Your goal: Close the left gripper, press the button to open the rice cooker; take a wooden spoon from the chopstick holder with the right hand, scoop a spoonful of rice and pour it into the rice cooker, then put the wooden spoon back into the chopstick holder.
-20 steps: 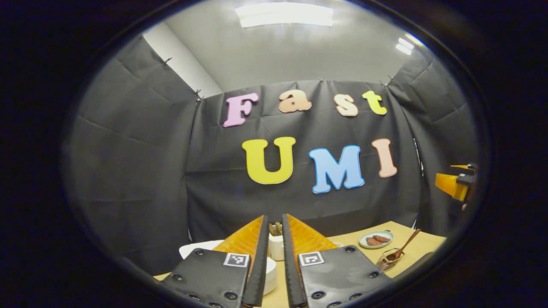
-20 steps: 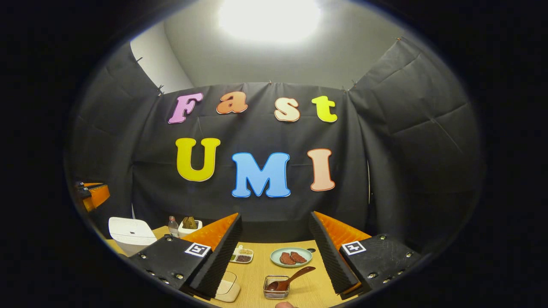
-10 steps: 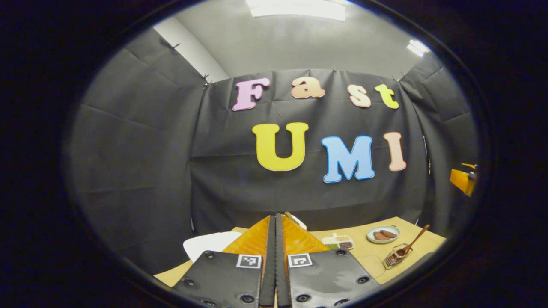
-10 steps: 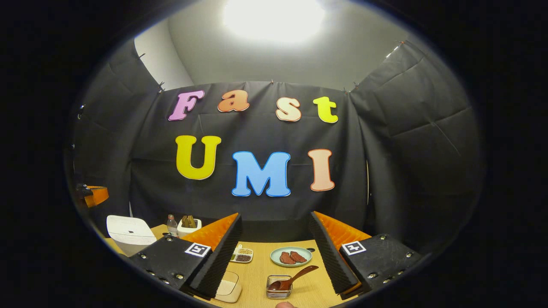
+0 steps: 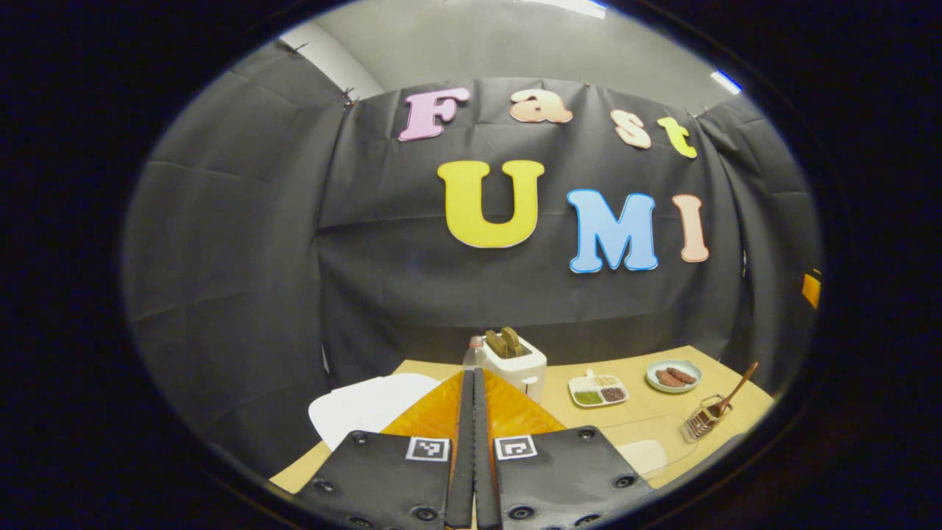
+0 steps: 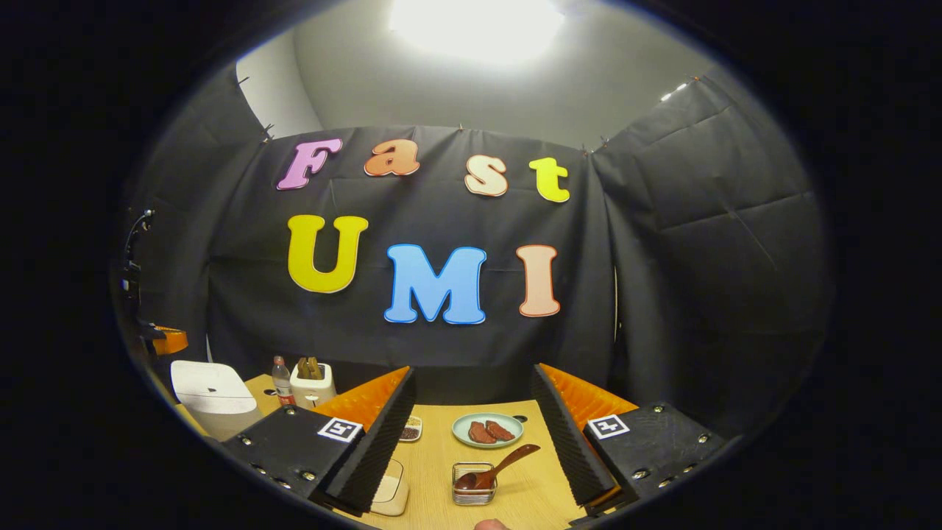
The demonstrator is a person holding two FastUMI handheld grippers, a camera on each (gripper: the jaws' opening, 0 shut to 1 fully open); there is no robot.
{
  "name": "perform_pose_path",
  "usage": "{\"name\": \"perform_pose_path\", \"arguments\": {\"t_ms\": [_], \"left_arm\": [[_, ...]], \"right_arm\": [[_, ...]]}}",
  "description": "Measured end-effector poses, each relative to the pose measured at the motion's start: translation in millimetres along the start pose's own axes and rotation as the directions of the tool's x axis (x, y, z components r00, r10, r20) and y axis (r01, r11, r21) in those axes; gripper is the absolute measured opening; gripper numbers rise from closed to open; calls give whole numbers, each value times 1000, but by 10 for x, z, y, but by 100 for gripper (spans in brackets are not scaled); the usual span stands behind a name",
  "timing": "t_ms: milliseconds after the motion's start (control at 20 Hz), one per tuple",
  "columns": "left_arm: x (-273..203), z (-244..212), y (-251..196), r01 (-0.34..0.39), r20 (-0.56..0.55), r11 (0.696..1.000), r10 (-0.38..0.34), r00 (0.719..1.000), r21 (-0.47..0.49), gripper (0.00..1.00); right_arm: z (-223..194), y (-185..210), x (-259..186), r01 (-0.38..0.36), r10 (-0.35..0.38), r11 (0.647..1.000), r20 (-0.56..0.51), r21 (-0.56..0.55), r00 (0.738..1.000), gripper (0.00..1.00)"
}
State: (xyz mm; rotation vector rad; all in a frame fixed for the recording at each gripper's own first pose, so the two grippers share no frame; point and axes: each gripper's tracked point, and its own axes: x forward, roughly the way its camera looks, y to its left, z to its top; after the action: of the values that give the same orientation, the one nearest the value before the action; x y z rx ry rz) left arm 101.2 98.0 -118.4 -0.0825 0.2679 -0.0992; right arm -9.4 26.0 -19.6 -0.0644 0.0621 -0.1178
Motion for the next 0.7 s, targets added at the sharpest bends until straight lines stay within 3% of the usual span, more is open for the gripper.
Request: {"name": "perform_pose_path", "arguments": {"t_ms": [300, 700], "left_arm": [[363, -576, 139, 15, -141, 1000, -19, 990, -25, 9], [621, -1089, 219, 12, -230, 999, -21, 973, -42, 9]], "right_arm": [[-87, 7, -42, 33, -33, 999, -37, -6, 999, 96], [-149, -12, -169, 64, -65, 998, -68, -24, 996, 96]]}}
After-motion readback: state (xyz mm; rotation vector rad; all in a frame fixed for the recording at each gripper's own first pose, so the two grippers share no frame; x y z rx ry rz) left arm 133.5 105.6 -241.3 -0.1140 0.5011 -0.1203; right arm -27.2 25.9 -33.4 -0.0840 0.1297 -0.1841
